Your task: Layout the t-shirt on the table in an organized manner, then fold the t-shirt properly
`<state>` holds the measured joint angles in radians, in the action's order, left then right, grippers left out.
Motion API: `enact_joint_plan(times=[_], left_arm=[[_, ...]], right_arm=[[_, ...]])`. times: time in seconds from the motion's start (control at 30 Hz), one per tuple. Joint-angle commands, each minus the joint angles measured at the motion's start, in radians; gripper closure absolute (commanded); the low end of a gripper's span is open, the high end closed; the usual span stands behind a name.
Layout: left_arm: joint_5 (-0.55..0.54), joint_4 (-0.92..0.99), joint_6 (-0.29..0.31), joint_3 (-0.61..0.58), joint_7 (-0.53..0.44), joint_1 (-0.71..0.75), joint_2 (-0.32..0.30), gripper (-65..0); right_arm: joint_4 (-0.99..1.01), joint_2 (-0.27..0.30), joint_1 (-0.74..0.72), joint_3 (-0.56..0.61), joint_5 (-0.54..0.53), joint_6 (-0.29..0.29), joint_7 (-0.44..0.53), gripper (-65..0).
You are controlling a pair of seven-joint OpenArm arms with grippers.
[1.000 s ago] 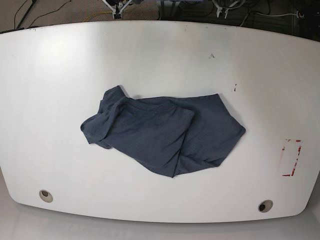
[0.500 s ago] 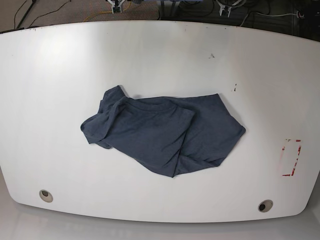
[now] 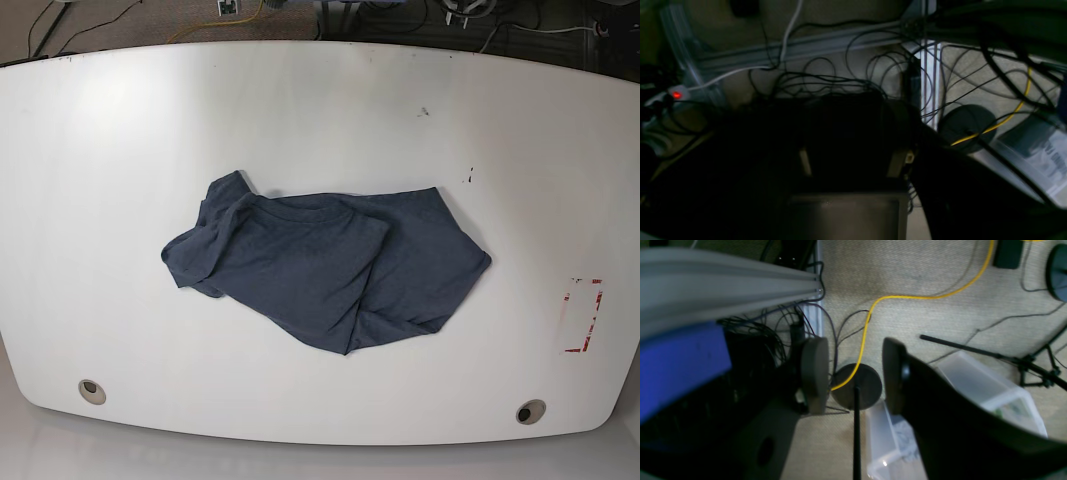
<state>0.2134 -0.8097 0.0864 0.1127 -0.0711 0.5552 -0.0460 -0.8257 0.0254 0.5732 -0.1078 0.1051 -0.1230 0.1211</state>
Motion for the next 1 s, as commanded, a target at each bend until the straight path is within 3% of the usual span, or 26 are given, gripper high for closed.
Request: enact_joint_plan(times=[0.0,0.63,0.73,0.97], left_arm=[[0.002,-0.063,-0.001,0.002,0.001,0.076,-0.007,-26.0],[0.002,-0.431,-0.001,0.002,0.001,0.365,-0.028,-26.0],[0.002,-0.494,-0.001,0.003,0.001,0.403,-0.030,-26.0],[0.002,-0.649,-0.001,0.003,0.001,0.489,-0.074,-26.0]], right_arm=[[-0.051,0.001,0.049,-0.002,0.000,0.000,0.012,-24.7],[-0.349,0.000,0.281,-0.002,-0.002,0.000,0.012,-24.7],[-0.398,-0.020,0.319,-0.002,-0.002,0.000,0.012,-24.7],[-0.539,-0.032,0.420,-0.003,-0.002,0.000,0.012,-24.7]])
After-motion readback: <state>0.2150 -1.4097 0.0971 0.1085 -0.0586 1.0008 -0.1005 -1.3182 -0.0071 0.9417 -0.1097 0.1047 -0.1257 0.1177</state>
